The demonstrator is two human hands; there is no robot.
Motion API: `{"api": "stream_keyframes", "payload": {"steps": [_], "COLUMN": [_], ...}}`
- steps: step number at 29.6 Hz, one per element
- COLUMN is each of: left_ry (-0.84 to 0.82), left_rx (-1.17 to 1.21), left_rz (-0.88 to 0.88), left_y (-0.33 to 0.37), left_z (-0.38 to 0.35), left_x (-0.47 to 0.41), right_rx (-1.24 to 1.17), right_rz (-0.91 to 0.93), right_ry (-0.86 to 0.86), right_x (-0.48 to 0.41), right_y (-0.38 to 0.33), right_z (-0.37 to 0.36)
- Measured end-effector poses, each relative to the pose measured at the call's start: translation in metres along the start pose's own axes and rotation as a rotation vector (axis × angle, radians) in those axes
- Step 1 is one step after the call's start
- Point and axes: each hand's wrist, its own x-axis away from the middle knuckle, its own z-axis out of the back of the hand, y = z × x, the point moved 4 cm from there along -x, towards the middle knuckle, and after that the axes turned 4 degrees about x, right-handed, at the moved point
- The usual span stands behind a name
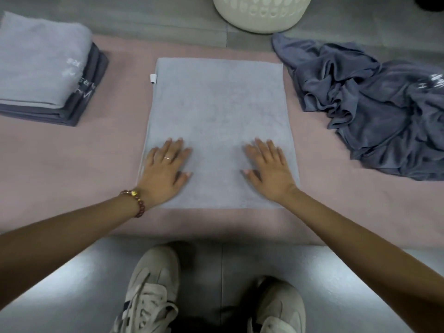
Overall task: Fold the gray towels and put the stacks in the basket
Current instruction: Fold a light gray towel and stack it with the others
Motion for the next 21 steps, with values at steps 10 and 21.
{"api": "stream_keyframes", "payload": {"steps": [10,21], "left_ry": [0.052,0.24], "left_rx": [0.043,0.695], "left_rz": [0.309,0.733], "left_y": [-0.032,-0.043], "left_z": [-0.018,0.03], "left_x": [0.029,-0.085], "right_rx": [0.024,-0.097], "right_rz": [-0.273,0.017], "right_ry": [0.06,0.16], "right_x": [0.059,-0.014], "right_y": [0.058,-0.007], "right_z": [-0.032,-0.022]}}
